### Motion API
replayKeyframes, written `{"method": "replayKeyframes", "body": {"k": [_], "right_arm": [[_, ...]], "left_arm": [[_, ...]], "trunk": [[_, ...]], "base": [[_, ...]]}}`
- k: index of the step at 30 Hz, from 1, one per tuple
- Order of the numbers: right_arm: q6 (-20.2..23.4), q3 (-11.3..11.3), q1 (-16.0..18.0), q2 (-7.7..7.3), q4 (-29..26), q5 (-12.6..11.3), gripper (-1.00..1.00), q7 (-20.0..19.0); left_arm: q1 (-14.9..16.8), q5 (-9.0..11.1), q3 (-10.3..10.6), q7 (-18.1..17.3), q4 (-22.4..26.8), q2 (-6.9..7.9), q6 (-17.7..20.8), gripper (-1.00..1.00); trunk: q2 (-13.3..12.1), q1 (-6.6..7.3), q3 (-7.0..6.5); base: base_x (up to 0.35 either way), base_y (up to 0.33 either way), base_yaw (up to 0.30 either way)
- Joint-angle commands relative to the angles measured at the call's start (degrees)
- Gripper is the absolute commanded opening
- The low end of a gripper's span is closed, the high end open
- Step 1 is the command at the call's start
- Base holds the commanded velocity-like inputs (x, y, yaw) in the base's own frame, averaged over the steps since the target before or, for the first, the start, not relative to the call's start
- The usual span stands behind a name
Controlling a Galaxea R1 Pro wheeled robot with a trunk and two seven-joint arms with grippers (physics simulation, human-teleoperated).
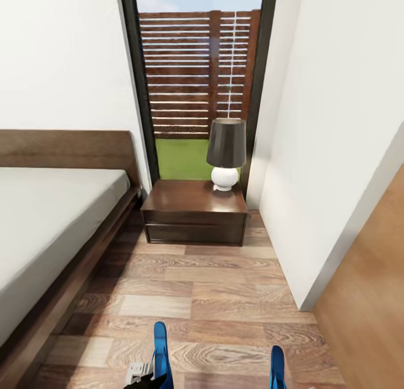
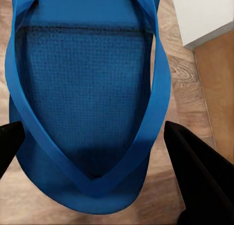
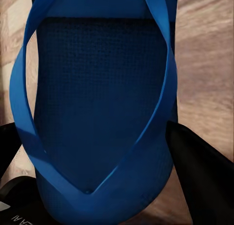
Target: In the bedroom, move the book from the bed onto either nightstand, and place the two sandals side by side next to the bed.
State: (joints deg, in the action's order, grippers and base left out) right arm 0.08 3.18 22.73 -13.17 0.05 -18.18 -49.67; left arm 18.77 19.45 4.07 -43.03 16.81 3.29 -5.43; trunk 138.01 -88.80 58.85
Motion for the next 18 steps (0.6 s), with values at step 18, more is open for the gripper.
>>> {"method": "replayKeyframes", "body": {"k": [18], "right_arm": [[0.0,0.4,0.0,-0.01,0.0,0.1,-1.00,-0.2]], "left_arm": [[0.0,0.2,0.4,0.0,-0.1,0.05,-0.5,-1.00]], "trunk": [[0.0,-0.02,0.05]], "base": [[0.298,-0.134,0.000]]}}
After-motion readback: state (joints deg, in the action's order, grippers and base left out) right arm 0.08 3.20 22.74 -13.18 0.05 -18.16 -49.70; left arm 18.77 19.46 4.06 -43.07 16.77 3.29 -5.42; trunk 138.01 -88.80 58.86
